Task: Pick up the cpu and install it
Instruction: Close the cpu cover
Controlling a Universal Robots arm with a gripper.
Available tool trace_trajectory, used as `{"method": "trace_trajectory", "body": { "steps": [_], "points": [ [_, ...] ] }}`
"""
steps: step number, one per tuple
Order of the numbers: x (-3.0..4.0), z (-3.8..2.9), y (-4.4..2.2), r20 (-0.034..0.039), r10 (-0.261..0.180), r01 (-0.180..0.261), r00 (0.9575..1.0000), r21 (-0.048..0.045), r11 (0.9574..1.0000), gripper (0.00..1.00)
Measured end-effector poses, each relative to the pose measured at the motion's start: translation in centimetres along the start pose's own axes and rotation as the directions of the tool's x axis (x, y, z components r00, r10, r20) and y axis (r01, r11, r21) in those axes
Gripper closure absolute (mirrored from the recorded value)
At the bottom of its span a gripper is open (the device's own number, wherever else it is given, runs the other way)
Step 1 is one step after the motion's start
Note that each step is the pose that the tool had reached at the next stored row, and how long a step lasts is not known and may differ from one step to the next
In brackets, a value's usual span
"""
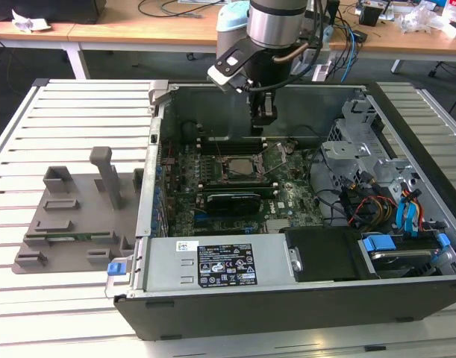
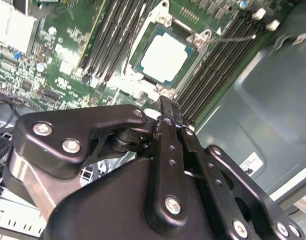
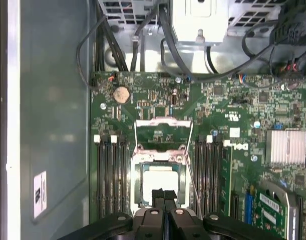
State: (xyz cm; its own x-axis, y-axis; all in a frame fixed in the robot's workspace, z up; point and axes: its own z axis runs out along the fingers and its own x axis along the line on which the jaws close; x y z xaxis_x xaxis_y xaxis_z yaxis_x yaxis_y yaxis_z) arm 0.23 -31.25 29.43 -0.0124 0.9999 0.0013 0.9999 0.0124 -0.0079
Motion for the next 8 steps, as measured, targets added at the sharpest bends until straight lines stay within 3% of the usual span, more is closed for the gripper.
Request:
{"method": "trace_trajectory", "body": {
  "steps": [2,5,8],
  "points": [
    [0.0,0.0,0.5,0.0,0.0,0.0,1.0,0.0,1.0,0.89],
    [-0.02,-0.01,2.63,0.0002,0.0,0.0,1.0,0.0004,1.0,0.89],
    [-0.03,-0.01,3.83,0.0005,0.0,0.0,1.0,0.0005,1.0,0.89]
  ]
}}
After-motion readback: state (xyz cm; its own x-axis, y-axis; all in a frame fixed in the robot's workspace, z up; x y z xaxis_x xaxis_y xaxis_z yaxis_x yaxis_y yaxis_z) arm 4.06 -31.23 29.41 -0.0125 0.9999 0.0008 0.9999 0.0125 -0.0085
